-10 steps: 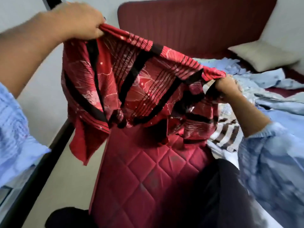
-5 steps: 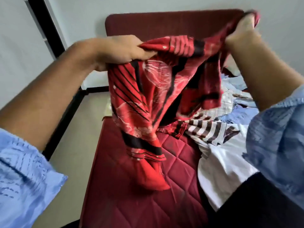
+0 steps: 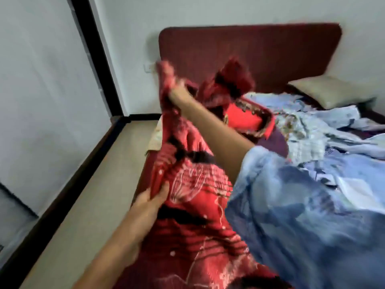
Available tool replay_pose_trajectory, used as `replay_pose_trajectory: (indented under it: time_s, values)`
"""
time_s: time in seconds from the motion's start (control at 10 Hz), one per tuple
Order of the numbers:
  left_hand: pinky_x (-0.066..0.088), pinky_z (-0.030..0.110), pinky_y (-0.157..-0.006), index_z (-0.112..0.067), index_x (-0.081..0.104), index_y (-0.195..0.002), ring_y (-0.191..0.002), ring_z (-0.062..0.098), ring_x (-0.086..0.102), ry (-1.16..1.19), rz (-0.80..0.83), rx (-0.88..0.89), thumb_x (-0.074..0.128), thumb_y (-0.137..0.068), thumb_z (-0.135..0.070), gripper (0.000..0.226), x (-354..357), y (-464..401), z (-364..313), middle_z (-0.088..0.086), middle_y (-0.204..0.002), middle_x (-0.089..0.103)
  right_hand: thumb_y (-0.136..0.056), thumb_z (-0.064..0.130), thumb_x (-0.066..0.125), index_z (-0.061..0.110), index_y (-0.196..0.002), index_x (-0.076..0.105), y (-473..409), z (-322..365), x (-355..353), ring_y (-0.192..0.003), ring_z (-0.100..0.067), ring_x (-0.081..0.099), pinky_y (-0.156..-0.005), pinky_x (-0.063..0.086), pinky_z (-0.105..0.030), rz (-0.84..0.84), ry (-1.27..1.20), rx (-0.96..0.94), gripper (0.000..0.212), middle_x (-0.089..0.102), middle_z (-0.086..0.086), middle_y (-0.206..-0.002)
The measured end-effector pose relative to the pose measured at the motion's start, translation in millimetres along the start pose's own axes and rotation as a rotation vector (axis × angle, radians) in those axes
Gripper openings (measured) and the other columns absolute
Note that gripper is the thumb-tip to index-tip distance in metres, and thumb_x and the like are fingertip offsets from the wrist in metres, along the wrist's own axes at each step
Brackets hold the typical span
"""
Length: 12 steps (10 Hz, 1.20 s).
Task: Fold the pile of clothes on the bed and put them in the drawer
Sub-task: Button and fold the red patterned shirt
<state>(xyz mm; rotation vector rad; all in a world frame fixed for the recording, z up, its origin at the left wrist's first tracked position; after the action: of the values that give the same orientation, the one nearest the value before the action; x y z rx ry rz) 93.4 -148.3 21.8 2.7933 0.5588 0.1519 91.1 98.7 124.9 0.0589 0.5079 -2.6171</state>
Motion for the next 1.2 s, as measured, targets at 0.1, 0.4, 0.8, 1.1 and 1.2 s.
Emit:
replay_pose_trajectory:
  time_s: [0.1,0.4,0.8,1.1,1.2]
  values:
    - [0.054,0.023,-0.066,-0.019,0.069,-0.092,-0.072,0.007,0.071,-0.076,-0.047,-0.180,0.057,-0.094,-0.025,0.014,-32.8,-16.4,86.7,-0.002,-0.084,0.075,-0.088,0.014,0.064,0.003,-0.142,0.029,65.8,-113.9,35.1,-0.108,-0.024,0.051,-0.092,0.042,-0.036,0.334,0.464,0.234,0.065,0.051,-0.012,-0.113]
    - [0.043,0.027,-0.074,-0.015,0.072,-0.088,-0.076,0.012,0.063,-0.250,-0.249,-0.351,0.064,-0.090,-0.029,0.015,-79.0,-33.6,201.7,-0.010,-0.069,0.069,-0.070,0.089,0.013,0.024,-0.151,0.018,274.7,-240.7,-107.1,-0.147,-0.020,0.014,-0.115,0.008,-0.056,0.459,1.198,0.517,0.104,0.019,-0.002,-0.159]
    - [0.044,0.018,-0.064,-0.015,0.062,-0.081,-0.069,0.006,0.057,-1.056,0.384,-0.395,0.069,-0.082,-0.028,0.014,-79.9,-22.8,192.3,-0.011,-0.074,0.062,-0.085,0.017,0.050,0.023,-0.093,0.057,349.0,-221.1,-134.5,-0.087,-0.026,0.067,-0.070,0.047,-0.033,0.624,1.124,0.197,0.012,0.069,0.000,-0.088]
    - [0.042,0.025,-0.082,-0.021,0.056,-0.113,-0.101,0.012,0.058,-1.703,0.801,-0.656,0.066,-0.080,-0.051,0.046,-71.5,34.2,154.7,-0.004,-0.111,0.060,-0.097,0.047,0.049,0.020,-0.069,0.055,356.3,-195.1,-123.3,-0.056,-0.004,0.043,-0.059,0.038,-0.021,1.437,0.684,0.624,0.039,0.048,0.008,-0.059]
    - [0.042,0.029,-0.097,-0.020,0.049,-0.127,-0.123,0.019,0.052,-1.990,0.479,-0.480,0.064,-0.081,-0.053,0.059,-46.0,15.7,138.2,-0.001,-0.133,0.053,-0.100,0.041,0.044,0.023,-0.071,0.054,338.8,-210.1,-110.2,-0.047,0.001,0.050,-0.049,0.042,-0.015,1.108,0.463,0.807,0.036,0.056,0.010,-0.059]
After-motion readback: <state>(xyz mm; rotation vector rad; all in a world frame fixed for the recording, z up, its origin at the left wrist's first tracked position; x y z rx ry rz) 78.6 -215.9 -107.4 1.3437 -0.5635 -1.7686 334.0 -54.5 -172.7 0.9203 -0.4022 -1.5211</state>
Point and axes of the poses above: each hand's wrist, its own y-axis away from the middle knuckle, its own x-axis out of the palm, z = x × y, the point moved 3 cm from there along -y, towards the middle knuckle
